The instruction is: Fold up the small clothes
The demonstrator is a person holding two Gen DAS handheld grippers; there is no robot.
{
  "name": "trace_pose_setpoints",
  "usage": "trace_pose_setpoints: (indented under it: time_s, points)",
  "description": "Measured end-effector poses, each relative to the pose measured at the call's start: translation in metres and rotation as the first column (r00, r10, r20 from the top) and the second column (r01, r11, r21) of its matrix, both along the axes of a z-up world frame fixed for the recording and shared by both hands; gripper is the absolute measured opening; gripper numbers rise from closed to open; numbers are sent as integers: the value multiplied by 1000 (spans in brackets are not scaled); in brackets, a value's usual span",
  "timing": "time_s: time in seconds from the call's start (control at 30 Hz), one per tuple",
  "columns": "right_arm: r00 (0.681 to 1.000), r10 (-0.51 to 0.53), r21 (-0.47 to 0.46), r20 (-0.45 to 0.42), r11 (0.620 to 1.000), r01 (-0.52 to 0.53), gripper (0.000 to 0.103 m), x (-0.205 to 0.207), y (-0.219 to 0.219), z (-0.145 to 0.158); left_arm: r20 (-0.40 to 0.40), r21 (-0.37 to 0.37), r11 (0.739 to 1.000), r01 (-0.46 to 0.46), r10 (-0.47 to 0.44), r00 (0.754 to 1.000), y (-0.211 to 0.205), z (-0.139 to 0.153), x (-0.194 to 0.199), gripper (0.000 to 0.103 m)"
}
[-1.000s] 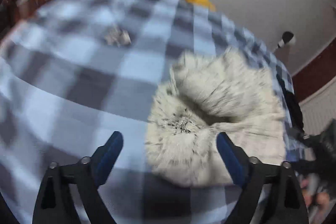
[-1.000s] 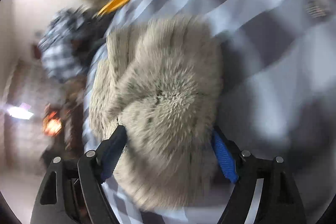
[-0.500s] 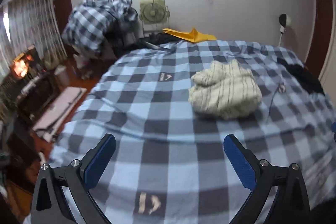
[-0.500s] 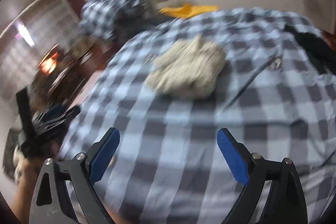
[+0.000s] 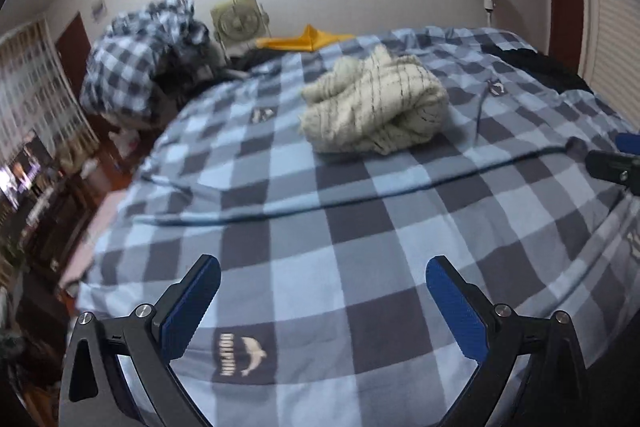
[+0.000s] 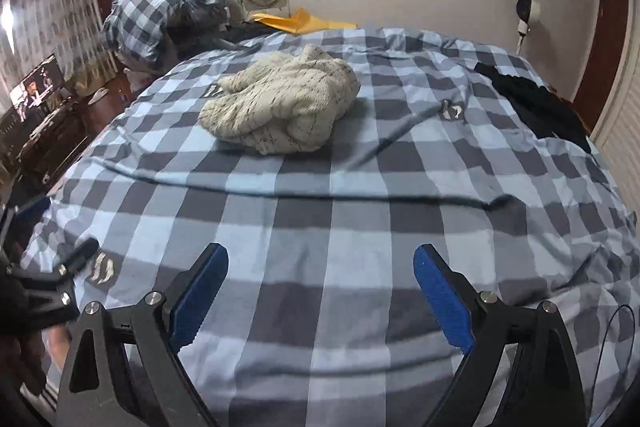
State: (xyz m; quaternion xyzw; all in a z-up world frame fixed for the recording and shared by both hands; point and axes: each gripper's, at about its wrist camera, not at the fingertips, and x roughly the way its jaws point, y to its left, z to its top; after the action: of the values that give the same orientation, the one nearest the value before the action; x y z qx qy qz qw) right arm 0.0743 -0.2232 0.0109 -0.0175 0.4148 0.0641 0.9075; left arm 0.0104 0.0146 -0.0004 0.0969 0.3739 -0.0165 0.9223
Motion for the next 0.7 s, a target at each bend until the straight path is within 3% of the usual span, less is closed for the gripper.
trace_pose_setpoints:
  time_s: [0.17, 0.3, 0.53, 0.7]
  points:
    - [1000, 12, -49, -16, 999, -13, 92, 25, 16, -19, 12, -30, 1000, -9, 9, 1000, 11, -2, 14, 103]
    - [999, 34, -23, -24, 999, -35, 92, 38, 25, -27, 1, -50, 998, -29, 29, 1000, 21, -4, 19, 103]
    - [997, 72, -21, -3, 997, -72, 92, 24, 30, -19, -60, -94, 992, -79, 74, 995, 31, -10, 24, 103]
    - [994, 107, -42, -14, 993, -107, 92, 20, 36, -17, -57, -48, 996, -79, 76, 995, 26, -11, 22, 103]
